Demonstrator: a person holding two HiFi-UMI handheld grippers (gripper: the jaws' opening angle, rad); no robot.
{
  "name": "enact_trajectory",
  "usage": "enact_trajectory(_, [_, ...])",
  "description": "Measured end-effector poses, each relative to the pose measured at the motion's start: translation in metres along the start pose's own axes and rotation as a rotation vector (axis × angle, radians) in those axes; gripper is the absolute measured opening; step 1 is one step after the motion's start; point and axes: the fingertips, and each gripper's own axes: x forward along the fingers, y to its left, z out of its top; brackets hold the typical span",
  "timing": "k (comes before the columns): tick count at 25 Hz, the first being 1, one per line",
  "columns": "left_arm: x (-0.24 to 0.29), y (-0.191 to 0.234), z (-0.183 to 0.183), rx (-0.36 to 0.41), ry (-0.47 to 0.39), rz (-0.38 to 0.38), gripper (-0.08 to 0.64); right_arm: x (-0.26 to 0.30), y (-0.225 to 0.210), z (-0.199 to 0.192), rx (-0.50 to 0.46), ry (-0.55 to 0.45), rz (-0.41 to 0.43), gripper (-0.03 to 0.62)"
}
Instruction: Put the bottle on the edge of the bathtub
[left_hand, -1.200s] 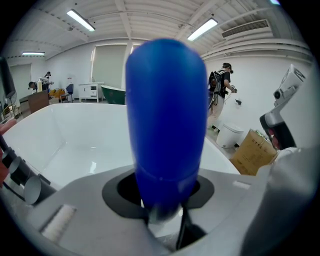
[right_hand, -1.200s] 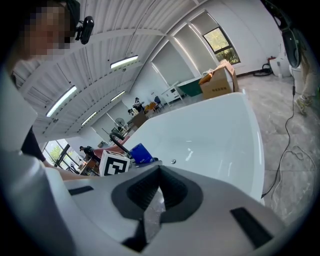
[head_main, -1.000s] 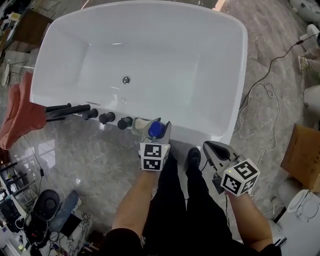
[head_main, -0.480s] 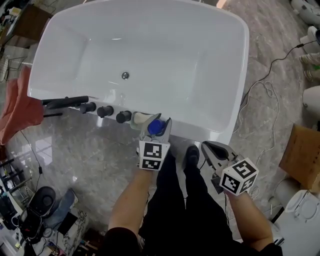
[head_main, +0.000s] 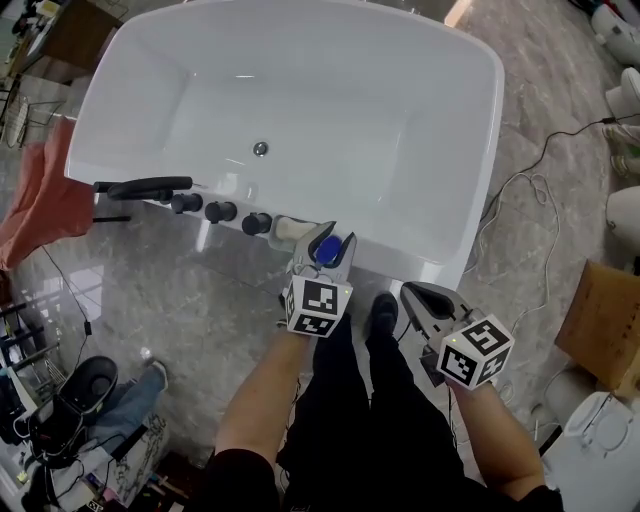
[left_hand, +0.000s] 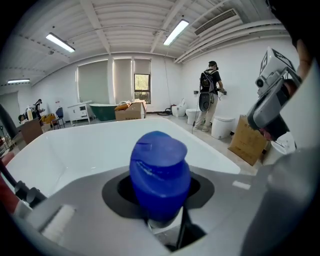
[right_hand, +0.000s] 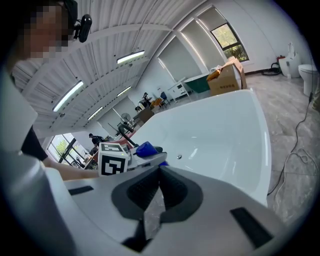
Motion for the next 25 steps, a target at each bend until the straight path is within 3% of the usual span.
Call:
enact_trajectory(9, [-0.024,-0.011,0.011,-0.027,0.026,-0.015,0.156,-0.018,0.019,0.018,-0.024,-0.021,0.025,0.011])
enact_trajectory(18, [-0.024,-0.004,0.015,-0.044,0.022,0.041,0.152,-0.036,0.020,0.013,-0.033,-0.013,0.028,0.011])
enact_trajectory(25, [-0.048,0.003,0.043,-0.073,0.001,0.069,0.153,-0.052,0.033,0.027,-0.060,-0.021,0.065,0.011])
